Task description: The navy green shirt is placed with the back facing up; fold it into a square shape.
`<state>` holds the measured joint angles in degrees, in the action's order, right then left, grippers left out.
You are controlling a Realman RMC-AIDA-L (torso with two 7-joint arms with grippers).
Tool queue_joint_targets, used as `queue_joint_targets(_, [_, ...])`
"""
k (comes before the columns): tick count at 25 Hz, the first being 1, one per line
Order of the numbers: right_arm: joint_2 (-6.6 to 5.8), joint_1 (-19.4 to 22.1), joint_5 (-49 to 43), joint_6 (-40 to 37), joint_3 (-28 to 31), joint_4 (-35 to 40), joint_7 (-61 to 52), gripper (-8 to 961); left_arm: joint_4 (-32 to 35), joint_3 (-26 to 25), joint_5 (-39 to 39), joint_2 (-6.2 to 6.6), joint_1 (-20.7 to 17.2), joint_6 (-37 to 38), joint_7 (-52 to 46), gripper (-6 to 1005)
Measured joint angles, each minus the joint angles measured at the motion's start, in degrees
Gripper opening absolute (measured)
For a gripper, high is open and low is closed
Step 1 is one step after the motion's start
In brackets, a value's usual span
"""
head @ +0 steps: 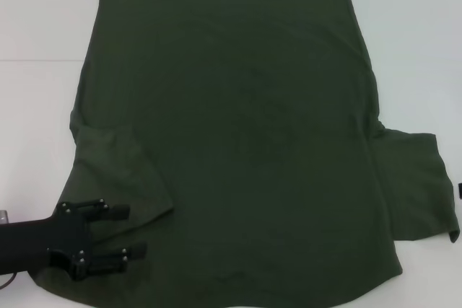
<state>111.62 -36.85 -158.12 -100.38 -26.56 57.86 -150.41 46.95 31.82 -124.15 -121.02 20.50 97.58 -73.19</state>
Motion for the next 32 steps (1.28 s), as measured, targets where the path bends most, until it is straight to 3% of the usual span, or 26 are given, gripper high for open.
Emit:
queue_joint_targets(6, [1.06, -0.91, -0.32, 4.87, -4.91, -2.51, -1.97, 917, -0.22, 0.00, 0.05, -0.06, -0.03, -0.04, 0.32, 748])
queue_joint_targets(19, [0.97, -1.34, -0.33, 12.98, -6.39, -11.14, -1.43, 903, -0.33, 0.00, 2.80, -0.08, 0.08, -0.18, 0.56, 742])
queue_joint_targets(32, [2.29, -1.64, -0.35, 15.90, -10.95, -11.03, -2.03, 890, -0.67, -1.39, 4.54, -0.09, -0.44, -0.35, 1.70, 739])
